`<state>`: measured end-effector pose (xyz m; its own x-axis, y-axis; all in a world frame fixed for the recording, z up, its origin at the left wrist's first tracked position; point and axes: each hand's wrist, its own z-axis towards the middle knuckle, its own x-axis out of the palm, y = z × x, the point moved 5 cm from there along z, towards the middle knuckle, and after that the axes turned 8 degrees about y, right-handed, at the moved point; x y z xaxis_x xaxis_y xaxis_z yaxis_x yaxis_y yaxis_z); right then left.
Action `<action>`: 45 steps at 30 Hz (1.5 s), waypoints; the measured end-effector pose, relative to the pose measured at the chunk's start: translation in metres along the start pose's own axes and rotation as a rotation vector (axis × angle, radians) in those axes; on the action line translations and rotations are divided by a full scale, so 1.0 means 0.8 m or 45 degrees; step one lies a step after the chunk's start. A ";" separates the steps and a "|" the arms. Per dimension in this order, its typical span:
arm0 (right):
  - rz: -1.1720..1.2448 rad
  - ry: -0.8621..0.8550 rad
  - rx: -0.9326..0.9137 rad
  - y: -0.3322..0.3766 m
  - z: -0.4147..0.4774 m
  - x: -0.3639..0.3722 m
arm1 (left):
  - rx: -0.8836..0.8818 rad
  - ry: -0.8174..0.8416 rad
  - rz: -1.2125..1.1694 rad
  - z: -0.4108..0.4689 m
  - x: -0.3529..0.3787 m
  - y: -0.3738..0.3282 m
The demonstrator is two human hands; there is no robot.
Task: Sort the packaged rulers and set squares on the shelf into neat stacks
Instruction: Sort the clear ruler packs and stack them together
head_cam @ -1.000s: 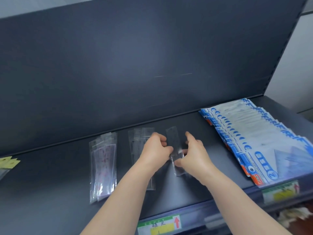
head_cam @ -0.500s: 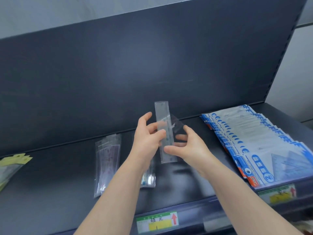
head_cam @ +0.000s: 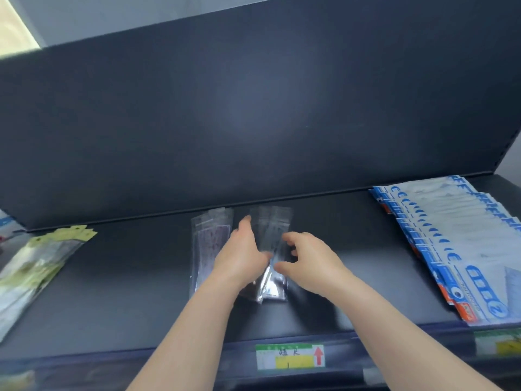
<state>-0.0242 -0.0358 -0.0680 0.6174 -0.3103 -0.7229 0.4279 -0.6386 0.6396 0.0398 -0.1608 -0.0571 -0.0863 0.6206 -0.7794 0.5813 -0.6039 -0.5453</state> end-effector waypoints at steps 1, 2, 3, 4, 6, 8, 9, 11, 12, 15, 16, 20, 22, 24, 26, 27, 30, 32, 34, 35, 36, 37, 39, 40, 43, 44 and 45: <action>-0.054 0.001 -0.006 0.003 0.002 0.002 | -0.040 -0.007 0.074 0.000 -0.001 0.002; -0.100 -0.001 -0.011 0.006 0.003 0.004 | -0.075 -0.008 0.095 0.001 -0.001 0.004; -0.128 0.001 -0.017 0.007 0.004 0.005 | -0.101 -0.007 0.064 0.002 -0.001 0.003; -0.135 0.008 -0.023 0.008 0.005 0.007 | -0.118 -0.004 -0.008 0.002 -0.002 0.003; -0.077 0.008 -0.027 0.007 0.006 0.010 | -0.140 0.013 -0.180 0.005 -0.001 0.000; 0.051 -0.033 -0.018 0.003 0.006 0.010 | -0.161 0.017 -0.304 0.010 0.004 -0.003; 0.136 -0.052 -0.008 -0.001 0.005 0.009 | -0.175 0.014 -0.353 0.011 0.005 -0.006; 0.310 -0.046 0.024 -0.007 0.002 0.008 | -0.189 0.012 -0.384 0.015 0.010 -0.009; 0.381 -0.032 0.035 -0.010 0.000 0.008 | -0.198 0.013 -0.371 0.016 0.012 -0.010; 0.547 -0.013 0.030 -0.016 -0.003 0.008 | -0.187 0.054 -0.350 0.019 0.017 -0.020; 0.599 -0.013 0.016 -0.017 -0.005 0.008 | -0.172 0.069 -0.339 0.021 0.018 -0.023; 0.644 -0.068 -0.050 -0.025 -0.005 0.010 | -0.124 0.111 -0.181 0.029 0.030 -0.036; 0.705 -0.083 -0.041 -0.030 -0.004 0.011 | -0.087 0.073 -0.008 0.030 0.033 -0.045; 0.772 -0.091 -0.033 -0.033 -0.006 0.008 | -0.053 0.003 0.178 0.030 0.033 -0.052; 0.716 -0.100 -0.019 -0.036 -0.010 0.000 | -0.043 -0.029 0.298 0.029 0.034 -0.054; 0.594 -0.120 0.010 -0.039 -0.012 -0.005 | -0.042 -0.027 0.341 0.028 0.034 -0.055; 0.071 -0.199 0.102 -0.050 -0.021 -0.024 | -0.067 0.027 0.381 0.028 0.032 -0.052; -0.057 -0.201 0.108 -0.055 -0.024 -0.030 | -0.093 0.090 0.351 0.027 0.029 -0.051; -0.041 -0.181 0.084 -0.057 -0.026 -0.032 | -0.107 0.135 0.316 0.026 0.026 -0.051; -0.027 -0.170 0.079 -0.058 -0.025 -0.031 | -0.108 0.152 0.314 0.026 0.026 -0.051; -0.016 -0.157 0.080 -0.059 -0.024 -0.030 | -0.099 0.163 0.337 0.026 0.028 -0.051; -0.007 -0.144 0.068 -0.058 -0.023 -0.029 | -0.080 0.160 0.352 0.027 0.028 -0.052; 0.059 -0.114 0.031 -0.054 -0.020 -0.025 | -0.025 0.099 0.176 0.032 0.028 -0.051; 0.154 -0.084 0.013 -0.052 -0.018 -0.022 | 0.009 0.073 -0.067 0.034 0.026 -0.050; 0.532 -0.010 -0.066 -0.040 -0.015 -0.014 | 0.158 0.105 -0.910 0.025 0.022 -0.065; 0.628 -0.035 -0.111 -0.034 -0.014 -0.014 | 0.201 0.134 -1.092 0.022 0.022 -0.071; 0.697 -0.093 -0.155 -0.029 -0.013 -0.016 | 0.238 0.159 -1.188 0.017 0.023 -0.077</action>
<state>-0.0352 -0.0092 -0.0710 0.7251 -0.6243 -0.2905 0.1339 -0.2860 0.9488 -0.0086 -0.1187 -0.0416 -0.3562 0.9340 0.0265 0.1826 0.0974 -0.9783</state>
